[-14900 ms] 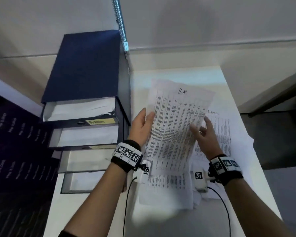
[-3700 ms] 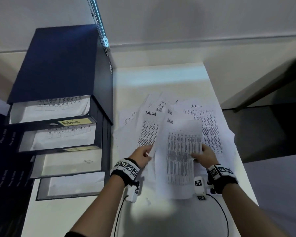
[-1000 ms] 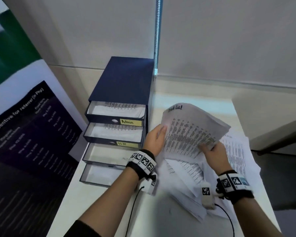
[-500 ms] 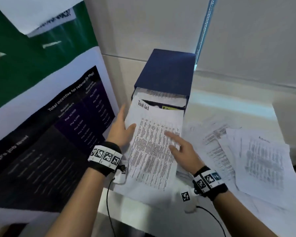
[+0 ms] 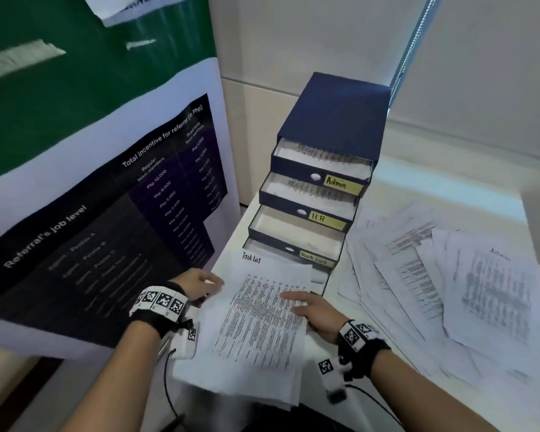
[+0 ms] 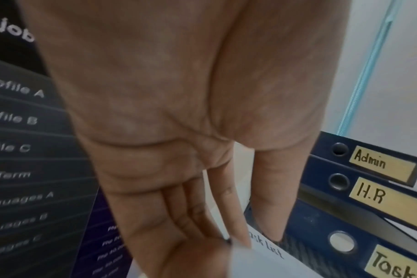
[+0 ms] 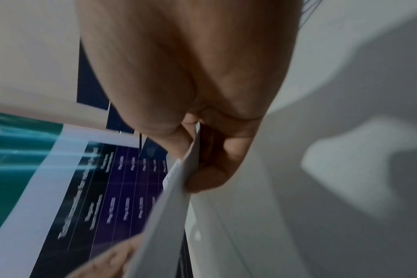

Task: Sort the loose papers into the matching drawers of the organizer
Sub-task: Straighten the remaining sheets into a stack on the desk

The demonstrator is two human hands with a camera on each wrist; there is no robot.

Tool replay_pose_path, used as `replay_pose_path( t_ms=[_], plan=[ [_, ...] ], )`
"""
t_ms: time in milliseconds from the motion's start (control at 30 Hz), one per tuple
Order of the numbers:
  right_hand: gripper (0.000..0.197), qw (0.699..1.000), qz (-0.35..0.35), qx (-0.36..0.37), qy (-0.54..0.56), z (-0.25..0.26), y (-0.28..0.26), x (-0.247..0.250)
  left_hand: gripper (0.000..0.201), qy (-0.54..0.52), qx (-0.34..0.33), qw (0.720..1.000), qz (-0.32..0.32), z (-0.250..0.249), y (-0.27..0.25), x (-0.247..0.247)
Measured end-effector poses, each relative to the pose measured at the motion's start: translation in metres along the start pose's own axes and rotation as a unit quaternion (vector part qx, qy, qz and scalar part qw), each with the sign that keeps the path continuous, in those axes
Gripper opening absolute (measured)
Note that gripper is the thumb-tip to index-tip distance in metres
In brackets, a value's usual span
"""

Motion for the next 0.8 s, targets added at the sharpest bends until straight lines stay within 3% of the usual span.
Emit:
replay_pose_path(
  t_ms=[167, 233, 300, 400, 467, 533, 600, 667, 800],
  plan=[
    [0.035, 0.986, -0.162, -0.014, 0.034, 0.002, -0.004, 0.085, 0.021, -0.042, -0.031, 0.998, 0.029, -0.024, 0.002, -0.021],
    [0.034, 0.982, -0.179, -0.027, 0.046, 0.003, -0.009, 0.097, 0.026, -0.008, -0.041, 0.998, 0.040, -0.038, 0.002, -0.026],
    [0.034, 0.988, -0.141, -0.050, 0.043, 0.006, -0.017, 0.083, 0.027, 0.008, -0.050, 0.998, 0.049, -0.050, 0.001, -0.031],
    [0.031, 0.994, 0.020, -0.078, 0.077, 0.005, -0.022, 0.033, 0.027, 0.023, -0.079, 0.994, 0.076, -0.075, -0.017, -0.032],
    [0.032, 0.989, 0.108, -0.062, 0.084, 0.021, -0.034, 0.001, 0.028, 0.022, -0.130, 0.986, 0.100, -0.102, -0.045, -0.027],
    [0.033, 0.987, 0.138, -0.028, 0.084, 0.049, -0.044, -0.010, 0.030, 0.000, -0.186, 0.974, 0.129, -0.130, -0.075, -0.020],
    [0.035, 0.983, 0.142, 0.017, 0.116, 0.074, -0.048, -0.006, 0.036, -0.024, -0.232, 0.965, 0.117, -0.157, -0.096, -0.006],
    [0.035, 0.977, 0.130, 0.043, 0.162, 0.090, -0.044, 0.008, 0.032, -0.085, -0.230, 0.966, 0.085, -0.163, -0.094, 0.009],
    [0.034, 0.969, 0.001, 0.031, 0.246, 0.087, -0.020, 0.057, 0.026, -0.166, -0.169, 0.971, 0.040, -0.153, -0.049, 0.014]
  ],
)
Point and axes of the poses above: each hand's wrist, its own y-axis towards the middle knuckle, its own x-axis out of the back of the hand, z = x × y, the point moved 10 cm from there along y, towards the middle knuckle, and after that the axes turned 14 degrees about z, right-handed, at the moved point
